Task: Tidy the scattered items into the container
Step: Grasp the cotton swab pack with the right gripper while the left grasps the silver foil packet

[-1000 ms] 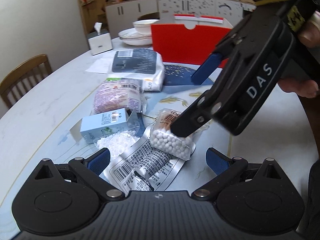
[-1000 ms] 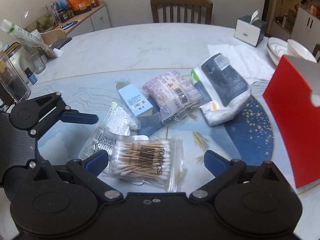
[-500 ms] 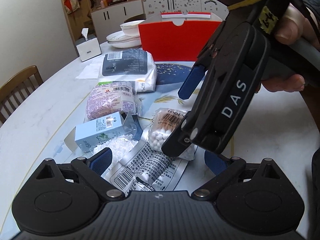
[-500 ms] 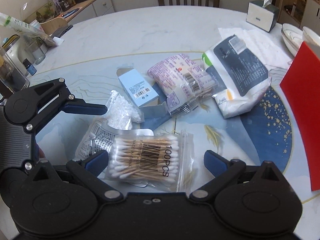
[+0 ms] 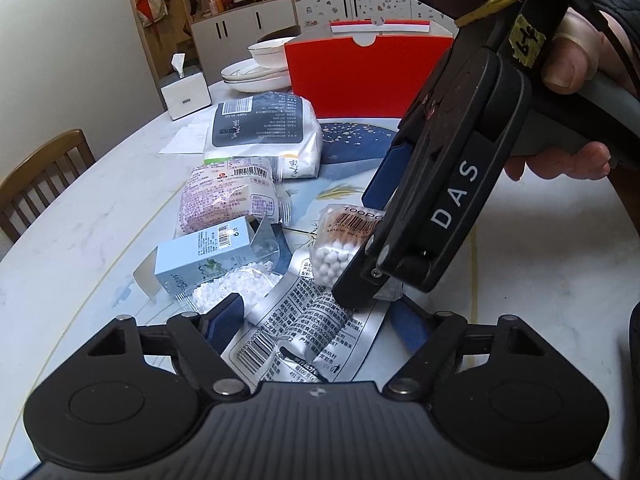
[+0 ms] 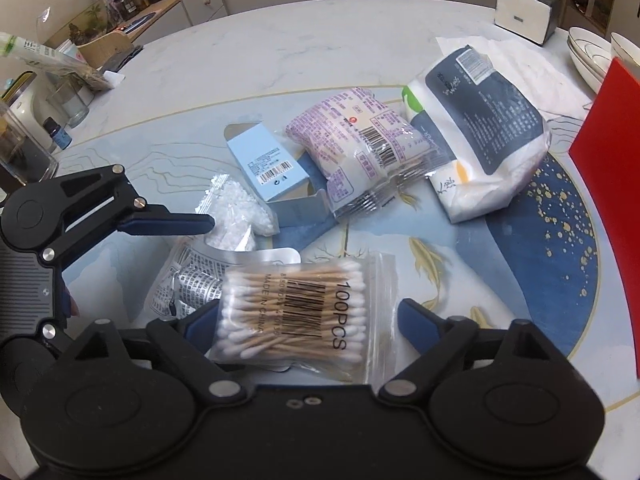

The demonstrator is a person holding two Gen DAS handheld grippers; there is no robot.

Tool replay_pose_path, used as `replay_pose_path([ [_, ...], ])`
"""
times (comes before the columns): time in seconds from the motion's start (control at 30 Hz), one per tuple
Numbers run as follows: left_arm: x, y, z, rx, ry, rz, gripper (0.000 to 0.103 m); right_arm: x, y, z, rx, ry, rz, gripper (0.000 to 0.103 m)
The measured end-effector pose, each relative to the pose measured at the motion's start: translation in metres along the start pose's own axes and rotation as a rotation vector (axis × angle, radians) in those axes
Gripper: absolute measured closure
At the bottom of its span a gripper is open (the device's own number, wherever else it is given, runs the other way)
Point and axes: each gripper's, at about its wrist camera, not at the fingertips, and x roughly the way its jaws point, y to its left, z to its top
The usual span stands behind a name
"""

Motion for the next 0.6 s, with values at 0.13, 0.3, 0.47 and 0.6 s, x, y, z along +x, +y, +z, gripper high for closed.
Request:
replay_pose_path([
  [0.13, -0.001, -0.001, -0.001, -0.010, 0.005, 0.024, 0.038, -0.004, -0.003, 0.000, 0.011, -0.007, 0.008, 0.028],
  [0.3, -0.003, 0.006, 0.002, -0.064, 0.006, 0.032, 0.050, -0.006, -0.005, 0.001, 0.012, -0.014, -0.003, 0.032],
  [0.47, -0.004, -0.004, 0.004, -0.010, 0.012, 0.045, 0.050, -0.009, -0.007, -0.001, 0.017, -0.016, 0.000, 0.032],
  [0.6, -0.006, -0.008, 0.006, 0.006, 0.015, 0.017, 0.049, -0.011, -0.007, -0.001, 0.018, -0.014, 0.006, 0.032],
])
